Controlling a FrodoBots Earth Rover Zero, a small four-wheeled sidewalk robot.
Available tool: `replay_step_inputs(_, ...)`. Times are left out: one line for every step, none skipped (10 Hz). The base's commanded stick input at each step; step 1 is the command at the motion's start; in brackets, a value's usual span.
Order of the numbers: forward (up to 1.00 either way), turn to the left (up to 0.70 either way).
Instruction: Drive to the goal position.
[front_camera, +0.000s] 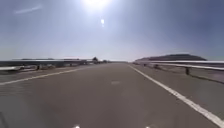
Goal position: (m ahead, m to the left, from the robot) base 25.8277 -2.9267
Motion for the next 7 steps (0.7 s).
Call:
replay_step_inputs(1.00,0.00)
replay_step_inputs(1.00,0.00)
replay_step_inputs(1.00,0.00)
replay_step_inputs(1.00,0.00)
replay_step_inputs(1.00,0.00)
replay_step_inputs(1.00,0.00)
replay_step_inputs(1.00,0.00)
